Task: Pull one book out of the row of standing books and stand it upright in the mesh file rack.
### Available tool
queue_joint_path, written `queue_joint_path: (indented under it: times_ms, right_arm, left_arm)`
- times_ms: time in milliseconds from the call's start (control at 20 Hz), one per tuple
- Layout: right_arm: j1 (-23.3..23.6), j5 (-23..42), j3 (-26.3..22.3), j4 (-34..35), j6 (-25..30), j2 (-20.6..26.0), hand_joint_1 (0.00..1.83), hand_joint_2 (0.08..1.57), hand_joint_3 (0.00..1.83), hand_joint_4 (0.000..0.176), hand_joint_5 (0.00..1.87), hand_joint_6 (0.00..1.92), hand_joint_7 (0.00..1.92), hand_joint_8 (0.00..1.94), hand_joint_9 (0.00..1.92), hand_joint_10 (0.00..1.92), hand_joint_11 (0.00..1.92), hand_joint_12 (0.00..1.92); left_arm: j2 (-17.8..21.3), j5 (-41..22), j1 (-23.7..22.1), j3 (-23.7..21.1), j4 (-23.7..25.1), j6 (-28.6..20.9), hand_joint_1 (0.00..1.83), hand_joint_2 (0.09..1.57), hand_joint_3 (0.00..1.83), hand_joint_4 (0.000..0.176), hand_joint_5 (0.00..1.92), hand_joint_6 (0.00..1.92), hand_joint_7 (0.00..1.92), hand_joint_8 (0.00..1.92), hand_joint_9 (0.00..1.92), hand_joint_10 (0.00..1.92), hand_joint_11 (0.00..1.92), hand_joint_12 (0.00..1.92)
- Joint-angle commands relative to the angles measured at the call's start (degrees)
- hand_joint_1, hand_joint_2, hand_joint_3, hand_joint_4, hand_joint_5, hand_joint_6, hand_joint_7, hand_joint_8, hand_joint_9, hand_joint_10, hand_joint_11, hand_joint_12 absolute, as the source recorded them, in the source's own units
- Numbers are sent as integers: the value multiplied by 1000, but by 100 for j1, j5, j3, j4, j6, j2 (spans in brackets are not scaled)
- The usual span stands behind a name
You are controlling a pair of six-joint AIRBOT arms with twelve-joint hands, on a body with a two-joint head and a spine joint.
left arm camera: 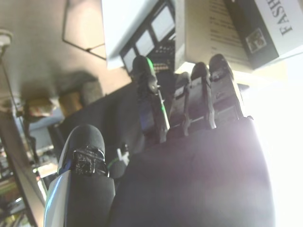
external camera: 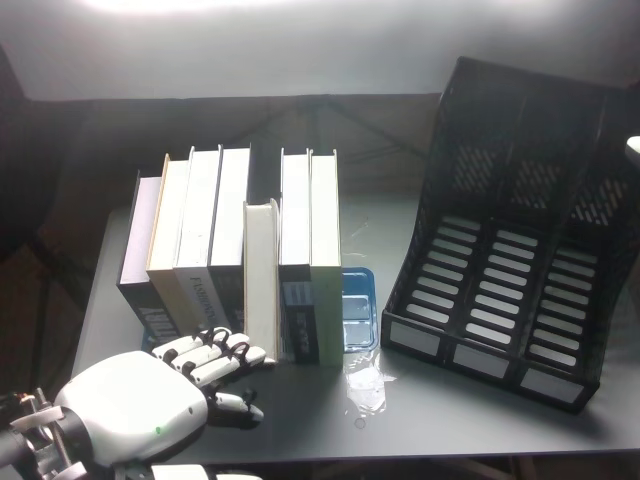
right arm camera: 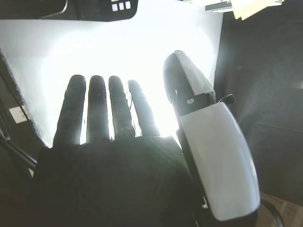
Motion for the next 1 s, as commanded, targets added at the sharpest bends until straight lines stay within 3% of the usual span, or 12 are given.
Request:
queue_joint_path:
  times_ms: [0, 350, 700, 950]
  right_arm:
    - [16, 671, 26, -8, 22, 26, 722, 1385, 0, 0, 0, 0, 0, 0, 0, 0, 0, 0]
    - [-5, 663, 29, 17, 22, 26, 709, 1385, 0, 0, 0, 0, 0, 0, 0, 0, 0, 0]
    - [-6, 635, 35, 20, 22, 26, 718, 1378, 0, 0, 0, 0, 0, 0, 0, 0, 0, 0]
    - [-1, 707, 4, -265, 152, 62, 707, 1395, 4, 0, 0, 0, 0, 0, 0, 0, 0, 0]
  left_arm:
    - [-45, -325, -10, 16, 152, -84, 0, 1233, 10, 0, 548, 12, 37, 14, 0, 0, 0, 0]
    - [-51, -186, 73, -5, 415, -411, 10, 1251, 10, 0, 589, 23, 113, 28, 0, 0, 0, 0]
    - [122, -608, 298, -179, 433, -574, 0, 1262, 6, 0, 599, 10, 226, 14, 57, 37, 0, 0]
    - [474, -1582, 299, -327, 288, -546, 0, 1281, 10, 0, 234, 0, 8, 0, 0, 0, 0, 0]
